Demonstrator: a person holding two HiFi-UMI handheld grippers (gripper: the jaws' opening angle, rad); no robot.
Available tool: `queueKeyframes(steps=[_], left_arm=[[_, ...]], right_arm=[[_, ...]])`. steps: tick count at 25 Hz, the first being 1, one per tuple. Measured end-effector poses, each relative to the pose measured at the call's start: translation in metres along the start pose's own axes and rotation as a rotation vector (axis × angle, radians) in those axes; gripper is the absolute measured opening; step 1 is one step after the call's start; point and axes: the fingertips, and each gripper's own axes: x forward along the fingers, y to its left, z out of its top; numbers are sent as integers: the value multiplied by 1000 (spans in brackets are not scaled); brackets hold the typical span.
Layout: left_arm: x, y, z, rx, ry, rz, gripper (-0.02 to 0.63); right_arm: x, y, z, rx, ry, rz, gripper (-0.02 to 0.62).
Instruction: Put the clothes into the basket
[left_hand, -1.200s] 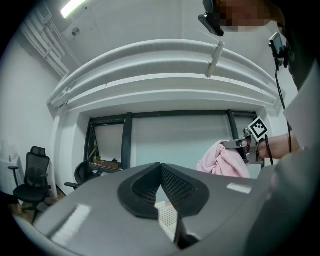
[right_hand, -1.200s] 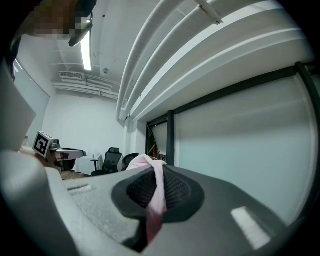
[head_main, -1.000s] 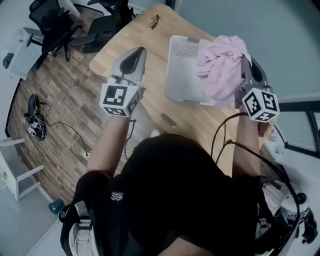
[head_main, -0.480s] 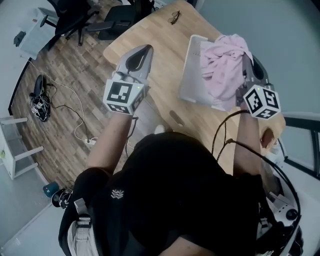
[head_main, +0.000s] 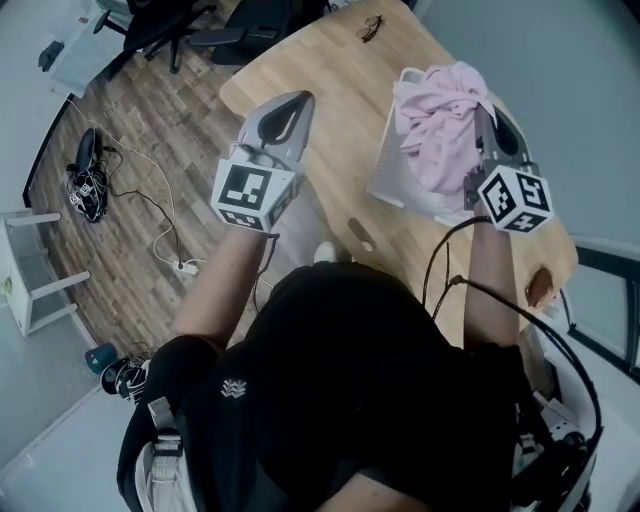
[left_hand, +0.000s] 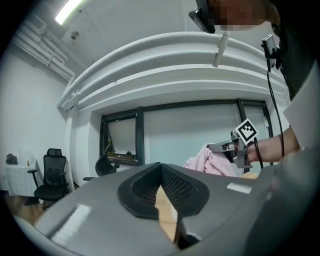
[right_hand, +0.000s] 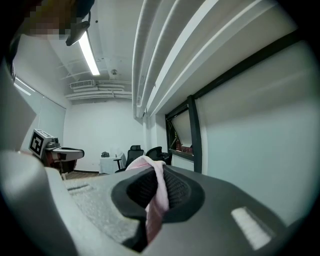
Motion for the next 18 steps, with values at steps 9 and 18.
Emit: queueKeyframes(steps=[9,18], left_arm=[[-13,-12,-53,-24,67,-6,6],[-2,-9,-72,-69,124,13,6]], right_arm=[[-2,4,-78,64,78,5,9],[13,1,-121,77,194,36,11]])
